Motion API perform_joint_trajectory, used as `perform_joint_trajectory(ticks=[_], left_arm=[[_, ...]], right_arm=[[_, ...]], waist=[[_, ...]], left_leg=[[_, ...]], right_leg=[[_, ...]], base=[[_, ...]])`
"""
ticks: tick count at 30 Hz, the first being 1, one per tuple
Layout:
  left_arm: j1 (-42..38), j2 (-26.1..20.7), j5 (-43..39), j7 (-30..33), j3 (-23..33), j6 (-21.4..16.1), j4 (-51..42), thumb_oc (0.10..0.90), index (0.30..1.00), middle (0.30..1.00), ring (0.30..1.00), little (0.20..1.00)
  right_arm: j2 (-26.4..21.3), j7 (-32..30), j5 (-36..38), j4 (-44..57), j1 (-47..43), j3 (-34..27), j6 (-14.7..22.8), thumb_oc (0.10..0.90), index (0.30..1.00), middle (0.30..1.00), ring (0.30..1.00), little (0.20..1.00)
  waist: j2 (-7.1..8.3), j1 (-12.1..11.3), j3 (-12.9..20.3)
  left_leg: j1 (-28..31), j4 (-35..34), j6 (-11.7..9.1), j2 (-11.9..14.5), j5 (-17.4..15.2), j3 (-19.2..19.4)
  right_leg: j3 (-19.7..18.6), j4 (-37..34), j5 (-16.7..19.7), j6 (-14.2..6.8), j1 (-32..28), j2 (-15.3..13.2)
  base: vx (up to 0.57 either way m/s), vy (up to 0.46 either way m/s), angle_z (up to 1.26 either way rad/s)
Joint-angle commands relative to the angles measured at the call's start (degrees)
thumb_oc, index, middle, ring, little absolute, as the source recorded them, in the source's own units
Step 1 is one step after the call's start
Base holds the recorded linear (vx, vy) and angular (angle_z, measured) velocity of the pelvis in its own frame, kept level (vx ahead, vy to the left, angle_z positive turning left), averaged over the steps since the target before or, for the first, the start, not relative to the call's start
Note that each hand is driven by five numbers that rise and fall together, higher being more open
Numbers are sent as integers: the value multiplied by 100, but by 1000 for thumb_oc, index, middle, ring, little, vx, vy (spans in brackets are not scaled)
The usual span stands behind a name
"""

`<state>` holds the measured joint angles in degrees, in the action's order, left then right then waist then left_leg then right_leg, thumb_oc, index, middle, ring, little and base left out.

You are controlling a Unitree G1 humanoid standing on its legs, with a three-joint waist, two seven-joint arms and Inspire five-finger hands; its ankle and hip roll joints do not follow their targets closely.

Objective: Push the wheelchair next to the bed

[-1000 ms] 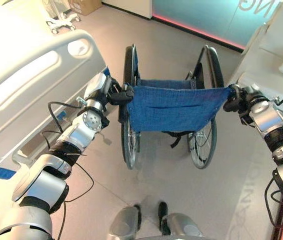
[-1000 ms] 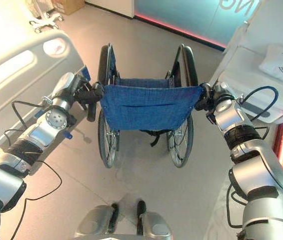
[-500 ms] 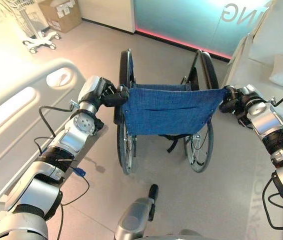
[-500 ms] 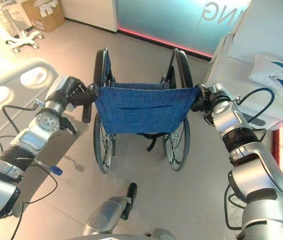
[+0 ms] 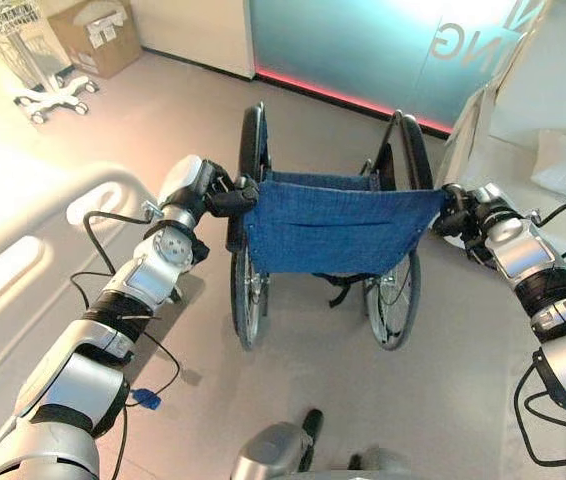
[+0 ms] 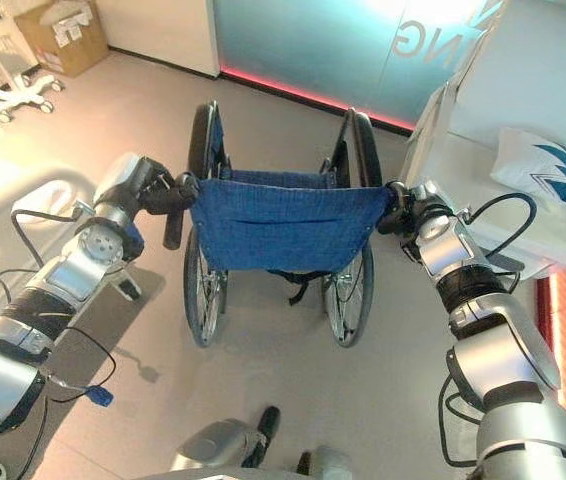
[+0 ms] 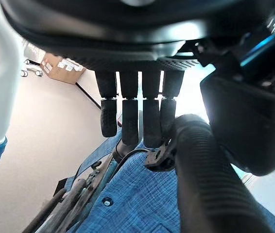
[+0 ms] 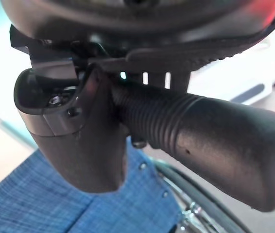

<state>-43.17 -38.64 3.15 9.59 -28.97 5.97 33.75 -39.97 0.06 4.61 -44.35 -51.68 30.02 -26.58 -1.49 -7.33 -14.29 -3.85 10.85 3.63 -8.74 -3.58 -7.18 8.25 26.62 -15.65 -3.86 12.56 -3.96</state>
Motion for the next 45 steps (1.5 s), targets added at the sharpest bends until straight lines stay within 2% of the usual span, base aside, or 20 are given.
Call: perform_joint_trajectory(ticks=[1, 3, 7, 10, 11, 14, 17, 23, 24, 25, 27, 29, 30, 32, 34, 37, 38, 39, 41, 45], left_arm=[[286, -297, 462, -94, -274, -101, -107, 400, 300, 300, 300, 300], [16, -285, 449, -97, -374, -30, -147, 400, 300, 300, 300, 300], [-195, -298, 487, -255, -501, -141, -151, 400, 300, 300, 300, 300], [-96, -292, 400, -340, -604, -107, -211, 400, 300, 300, 300, 300], [-76, -262, 417, -365, -614, -142, -161, 400, 300, 300, 300, 300], [42, -130, 542, -306, -646, -99, -161, 400, 300, 300, 300, 300], [126, -85, 608, -253, -639, -56, -166, 400, 300, 300, 300, 300], [468, 27, 738, -212, -525, -8, -246, 400, 300, 300, 300, 300], [516, 130, 804, -277, -546, -82, -192, 400, 300, 300, 300, 300], [539, 169, 829, -286, -550, -105, -169, 400, 300, 300, 300, 300], [658, 306, 926, -257, -569, -152, -165, 400, 300, 300, 300, 300], [742, 426, 1079, -235, -594, -176, -191, 400, 300, 300, 300, 300], [770, 408, 1085, -217, -581, -92, -308, 400, 300, 300, 300, 300], [785, 386, 1074, -195, -544, -50, -400, 400, 300, 300, 300, 300], [718, 256, 992, -253, -545, -15, -629, 400, 300, 300, 300, 300], [703, -13, 1062, -294, -485, -59, -888, 400, 300, 300, 300, 300], [710, -23, 1067, -288, -475, -74, -896, 400, 300, 300, 300, 300], [892, -131, 1080, -267, -332, -102, -968, 400, 300, 300, 300, 300], [997, -211, 1102, -301, -261, -173, -946, 400, 300, 300, 300, 300], [1322, -306, 1362, -454, -99, -59, -1203, 400, 300, 300, 300, 300]], right_arm=[[26, 530, -164, 577, -492, 428, 476, 400, 300, 300, 300, 300], [-135, 651, -259, 637, -949, 548, 302, 400, 300, 300, 300, 300], [-300, 734, -368, 458, -1371, 706, 309, 400, 300, 300, 300, 300], [-465, 964, -600, 535, -1417, 778, 236, 400, 300, 300, 300, 300], [-524, 1061, -694, 534, -1524, 861, 215, 400, 300, 300, 300, 300], [-612, 1086, -831, 553, -1709, 1026, 243, 400, 300, 300, 300, 300], [-635, 1107, -887, 627, -1716, 1068, 196, 400, 300, 300, 300, 300], [-761, 1196, -1026, 842, -1687, 1118, -65, 400, 300, 300, 300, 300], [-780, 1250, -1073, 817, -1643, 1111, -119, 400, 300, 300, 300, 300], [-789, 1262, -1079, 814, -1623, 1121, -95, 400, 300, 300, 300, 300], [-806, 1226, -1061, 822, -1555, 1175, -90, 400, 300, 300, 300, 300], [-745, 1126, -1053, 779, -1440, 1202, -97, 400, 300, 300, 300, 300], [-607, 1036, -1140, 686, -1379, 1199, 12, 400, 300, 300, 300, 300], [-469, 981, -1288, 636, -1369, 1181, 40, 400, 300, 300, 300, 300], [-378, 882, -1525, 708, -1262, 1103, 39, 400, 300, 300, 300, 300], [-392, 897, -1710, 658, -1315, 1045, 141, 400, 300, 300, 300, 300], [-389, 898, -1715, 647, -1321, 1045, 156, 400, 300, 300, 300, 300], [-339, 922, -1736, 449, -1275, 1001, 474, 400, 300, 300, 300, 300], [-286, 957, -1749, 409, -1162, 966, 559, 400, 300, 300, 300, 300], [-130, 936, -1603, 391, -835, 813, 654, 400, 300, 300, 300, 300]], waist=[[351, 252, -217], [424, 400, -278], [567, 421, -253], [575, 358, -227], [591, 348, -234], [595, 368, -195], [593, 362, -195], [562, 389, -84], [615, 455, -2], [638, 473, 19], [720, 460, 47], [781, 291, -96], [800, 59, -270], [729, -66, -375], [465, -292, -532], [357, -584, -572], [360, -593, -575], [385, -687, -439], [492, -819, -344], [738, -1098, -26]], left_leg=[[96, 350, 195, -33, -604, 32], [48, 603, 199, -149, -852, -229], [-313, 1206, 144, -151, -1174, -308], [-155, 1217, -97, 384, -1135, -208], [54, 1098, -230, 703, -1036, -141], [282, 738, -466, 1223, -572, -92], [327, 606, -529, 1356, -421, -67], [513, 505, -646, 1728, 180, -64], [534, 787, -686, 1972, 549, 184], [528, 918, -689, 2018, 622, 248], [356, 1474, -673, 1992, 828, 392], [-256, 1969, -551, 1743, 720, 550], [-783, 1961, -393, 1060, 428, 561], [-1013, 1716, -422, 852, 478, 750], [-1621, 909, -596, 549, 943, 1440], [-1822, 329, -590, 220, 1232, 1497], [-1810, 317, -582, 212, 1227, 1501], [-1461, 287, -274, 107, 717, 1230], [-1449, 451, -113, 160, 481, 1198], [-1189, 263, 110, 143, 322, 1020]], right_leg=[[-273, -1751, 2352, -364, 378, -534], [-654, -2242, 2500, -465, 566, -468], [-877, -1933, 2371, -420, 565, -433], [-436, -1250, 2060, -339, 509, -553], [-265, -1223, 1945, -271, 427, -572], [-67, -1102, 1621, -127, 318, -432], [36, -1086, 1517, -83, 254, -399], [218, -1018, 1115, 153, -17, -158], [344, -1098, 1069, 250, -163, -115], [385, -1142, 1072, 278, -215, -112], [484, -1339, 1077, 384, -526, -60], [506, -1534, 1058, 441, -1000, 49], [361, -1707, 1113, 410, -1325, 126], [325, -1792, 1075, 396, -1543, 245], [379, -1903, 956, 415, -1901, 591], [212, -1820, 793, 417, -2012, 846], [205, -1800, 777, 416, -2006, 844], [124, -1461, 574, 377, -1911, 830], [230, -1289, 416, 366, -2046, 771], [507, -536, 668, 51, -2303, 565]], base=[[431, -228, 126], [276, -238, 118], [218, -274, 56], [389, -276, 66], [369, -256, 31], [355, -260, 34], [249, -204, 32], [307, -214, 13], [277, -226, 18], [388, -290, 41], [379, -236, 58], [449, -233, 35], [426, -120, -3], [397, -61, -34], [406, -18, -57], [295, 5, -33], [426, 124, -45], [341, 98, -49], [438, 50, -59], [415, 49, -11]])
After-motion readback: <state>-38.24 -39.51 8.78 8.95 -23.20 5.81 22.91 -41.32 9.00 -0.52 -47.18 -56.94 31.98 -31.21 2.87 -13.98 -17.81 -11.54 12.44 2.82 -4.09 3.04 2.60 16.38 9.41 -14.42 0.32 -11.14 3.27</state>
